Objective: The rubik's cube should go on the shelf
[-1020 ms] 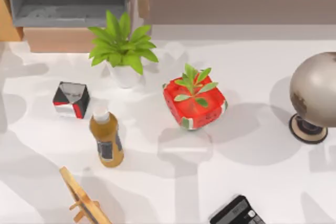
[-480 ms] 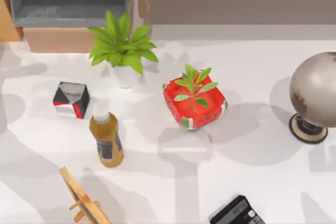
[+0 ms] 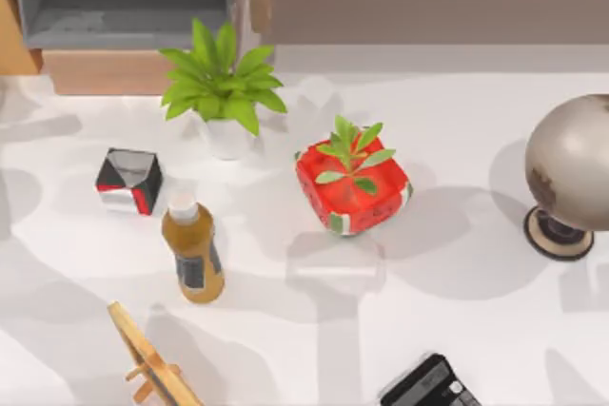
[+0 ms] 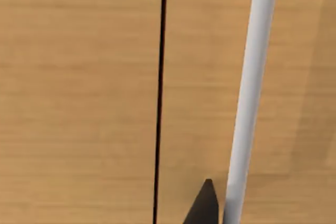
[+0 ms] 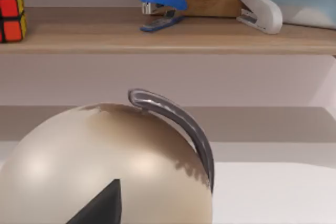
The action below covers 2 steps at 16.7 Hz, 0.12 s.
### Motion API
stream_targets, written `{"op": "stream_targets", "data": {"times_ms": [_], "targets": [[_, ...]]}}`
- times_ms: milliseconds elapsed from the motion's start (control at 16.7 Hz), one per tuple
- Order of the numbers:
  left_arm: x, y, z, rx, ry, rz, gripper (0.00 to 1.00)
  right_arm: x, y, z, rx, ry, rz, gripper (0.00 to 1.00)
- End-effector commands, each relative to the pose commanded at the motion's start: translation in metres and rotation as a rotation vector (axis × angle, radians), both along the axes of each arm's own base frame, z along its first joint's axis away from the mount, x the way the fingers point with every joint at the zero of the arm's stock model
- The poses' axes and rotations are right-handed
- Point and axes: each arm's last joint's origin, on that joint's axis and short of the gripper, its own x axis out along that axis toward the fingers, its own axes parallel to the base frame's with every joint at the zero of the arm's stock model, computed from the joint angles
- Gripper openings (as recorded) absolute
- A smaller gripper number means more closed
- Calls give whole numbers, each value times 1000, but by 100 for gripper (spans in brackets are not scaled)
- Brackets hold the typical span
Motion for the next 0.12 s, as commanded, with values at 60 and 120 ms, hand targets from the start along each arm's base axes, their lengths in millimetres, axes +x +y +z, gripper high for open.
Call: {"op": "stream_targets", "data": {"times_ms": [60,120], "targets": [[0,0,0,0,0,0,100,0,0,0,0,0,0,100],[0,0,0,0,0,0,100,0,0,0,0,0,0,100]]}}
